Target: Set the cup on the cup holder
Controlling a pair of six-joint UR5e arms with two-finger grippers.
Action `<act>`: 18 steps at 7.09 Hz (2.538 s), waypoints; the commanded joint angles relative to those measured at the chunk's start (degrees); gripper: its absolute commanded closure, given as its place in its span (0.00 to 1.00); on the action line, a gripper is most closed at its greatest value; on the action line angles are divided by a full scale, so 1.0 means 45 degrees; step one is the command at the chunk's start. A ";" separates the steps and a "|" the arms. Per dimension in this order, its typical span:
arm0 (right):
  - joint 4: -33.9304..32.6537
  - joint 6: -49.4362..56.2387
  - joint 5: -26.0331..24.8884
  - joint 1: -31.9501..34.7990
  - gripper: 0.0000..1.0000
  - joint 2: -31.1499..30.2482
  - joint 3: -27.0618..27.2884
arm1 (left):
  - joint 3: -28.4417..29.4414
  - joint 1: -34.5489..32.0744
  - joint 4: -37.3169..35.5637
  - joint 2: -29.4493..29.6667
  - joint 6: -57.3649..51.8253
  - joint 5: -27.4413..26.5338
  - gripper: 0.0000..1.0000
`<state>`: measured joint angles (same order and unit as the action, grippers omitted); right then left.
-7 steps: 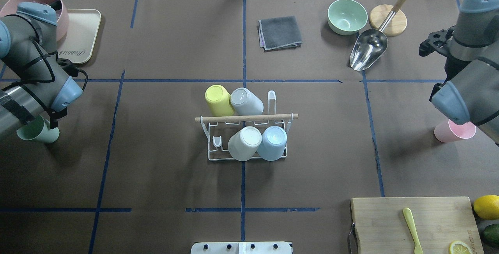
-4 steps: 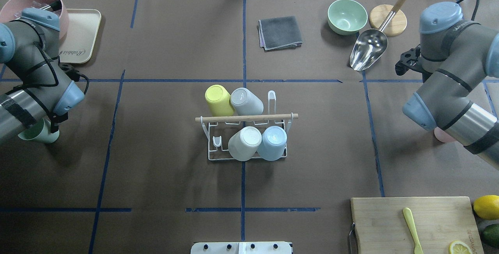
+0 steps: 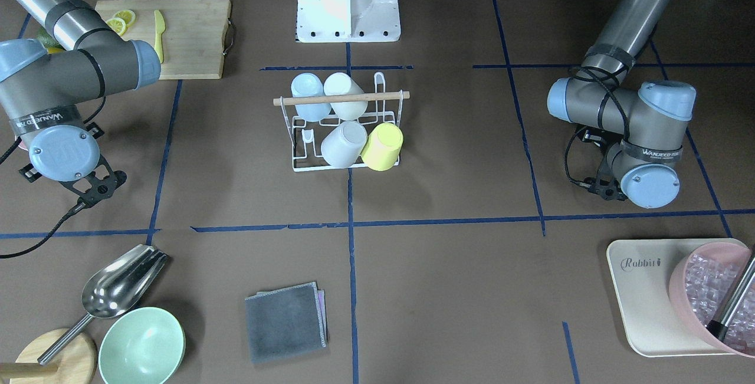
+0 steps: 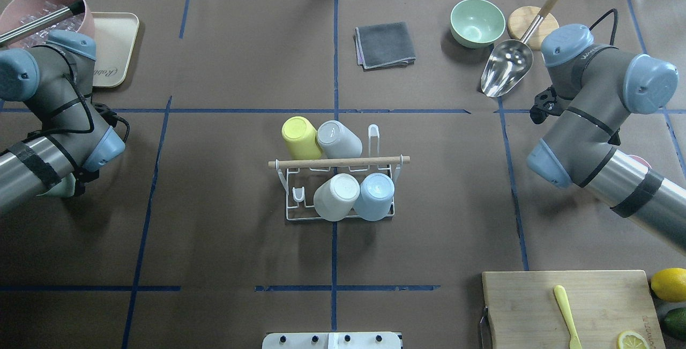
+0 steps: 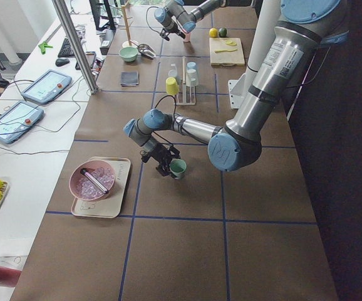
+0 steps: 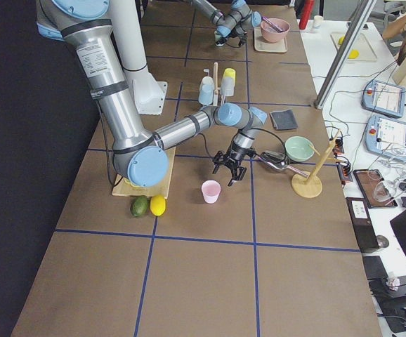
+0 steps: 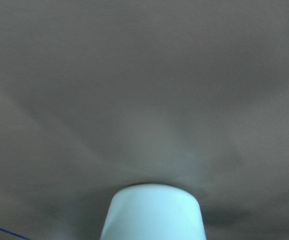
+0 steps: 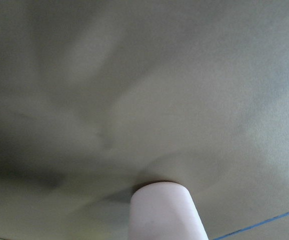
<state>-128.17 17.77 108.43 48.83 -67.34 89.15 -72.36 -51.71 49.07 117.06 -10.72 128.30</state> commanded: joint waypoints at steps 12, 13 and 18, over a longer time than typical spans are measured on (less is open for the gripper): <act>-0.1107 0.1383 -0.1752 -0.0890 0.00 0.0042 -0.1801 | -0.2975 -0.1887 -0.0946 -0.0075 -0.1348 0.0199 0.95; -0.1107 0.1364 -0.1752 -0.0890 0.00 0.0043 -0.1842 | -0.3583 -0.1947 0.0042 0.0022 -0.1329 0.0180 0.95; -0.1380 0.1403 -0.1694 -0.0890 0.62 0.0335 -0.1823 | -0.5209 -0.2026 0.6570 0.1214 0.2505 0.0160 0.96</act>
<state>-134.03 24.02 100.61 44.82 -66.13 80.85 -95.03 -60.95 67.10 122.23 -6.60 129.08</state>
